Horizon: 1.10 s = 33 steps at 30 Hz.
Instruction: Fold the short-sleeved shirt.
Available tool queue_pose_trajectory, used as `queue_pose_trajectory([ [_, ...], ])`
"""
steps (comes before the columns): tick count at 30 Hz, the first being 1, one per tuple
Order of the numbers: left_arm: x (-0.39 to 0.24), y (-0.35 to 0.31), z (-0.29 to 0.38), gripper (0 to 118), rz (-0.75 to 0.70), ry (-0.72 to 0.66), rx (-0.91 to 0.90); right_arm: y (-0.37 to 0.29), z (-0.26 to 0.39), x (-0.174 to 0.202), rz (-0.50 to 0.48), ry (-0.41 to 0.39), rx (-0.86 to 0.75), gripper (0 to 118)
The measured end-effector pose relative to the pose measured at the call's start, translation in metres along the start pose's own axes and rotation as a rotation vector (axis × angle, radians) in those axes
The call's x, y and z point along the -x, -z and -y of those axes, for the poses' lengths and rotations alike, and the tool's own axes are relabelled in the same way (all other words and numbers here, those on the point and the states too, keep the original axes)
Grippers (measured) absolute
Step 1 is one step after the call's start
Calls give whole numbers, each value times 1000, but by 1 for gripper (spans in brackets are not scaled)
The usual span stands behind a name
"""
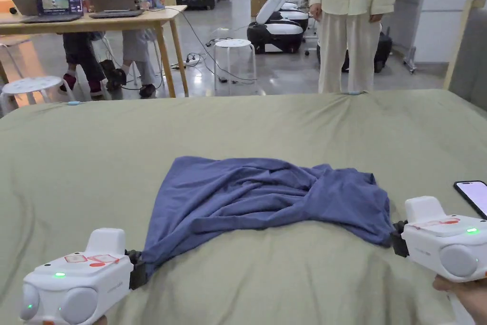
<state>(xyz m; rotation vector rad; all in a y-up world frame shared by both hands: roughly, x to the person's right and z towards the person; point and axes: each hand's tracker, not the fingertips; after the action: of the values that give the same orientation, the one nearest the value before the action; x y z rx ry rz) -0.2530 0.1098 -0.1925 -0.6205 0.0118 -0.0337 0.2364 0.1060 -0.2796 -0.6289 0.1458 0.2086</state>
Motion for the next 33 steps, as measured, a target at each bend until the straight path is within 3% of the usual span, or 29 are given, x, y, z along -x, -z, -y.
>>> queue_pose_trajectory([
  [7, -5, -11, -1, 2, 5, -29, -17, -7, 1, -3, -3, 34, 11, 0],
  [8, -5, -13, -2, 10, 8, -47, -31, -8, 1, -3, -4, 37, 12, 0],
  [9, -5, -16, -3, 28, 14, -66, -51, -9, 1, -3, -7, 37, 13, 0],
  [10, -4, -14, -4, 64, 14, -65, -55, -10, 1, -2, -12, 33, 11, 0],
  [11, -4, -13, -4, 113, 16, -63, -51, -9, 1, -1, -15, 27, 10, 0],
  [12, -4, -11, -5, 118, 16, -58, -32, -8, 0, -1, -15, 24, 11, 0],
  [13, -7, -10, -4, 108, 36, -63, -39, -8, 1, -1, -16, 23, 11, 0],
  [17, -12, 15, -5, 109, -10, -16, 6, -9, 1, 2, -28, 22, 9, 0],
  [21, -18, 10, 4, 86, -23, -9, 37, -9, 1, 3, -39, 13, 8, 0],
  [25, -24, 26, 10, 78, -36, 11, 71, -9, 0, 3, -35, 2, 11, 0],
  [26, -23, 27, 11, 69, -41, 23, 79, -9, 1, 3, -35, 4, 12, 0],
  [27, -26, 31, 12, 50, -49, 25, 79, -10, 1, 1, -35, 7, 11, 0],
  [28, -27, 35, 12, 13, -49, 26, 80, -11, 1, 0, -35, 7, 11, 0],
  [29, -29, 37, 13, 1, -49, 23, 82, -12, 2, -1, -33, 8, 11, 0],
  [33, -30, 34, 14, 0, -43, 5, 99, -14, 5, -9, -23, 20, 18, 0],
])
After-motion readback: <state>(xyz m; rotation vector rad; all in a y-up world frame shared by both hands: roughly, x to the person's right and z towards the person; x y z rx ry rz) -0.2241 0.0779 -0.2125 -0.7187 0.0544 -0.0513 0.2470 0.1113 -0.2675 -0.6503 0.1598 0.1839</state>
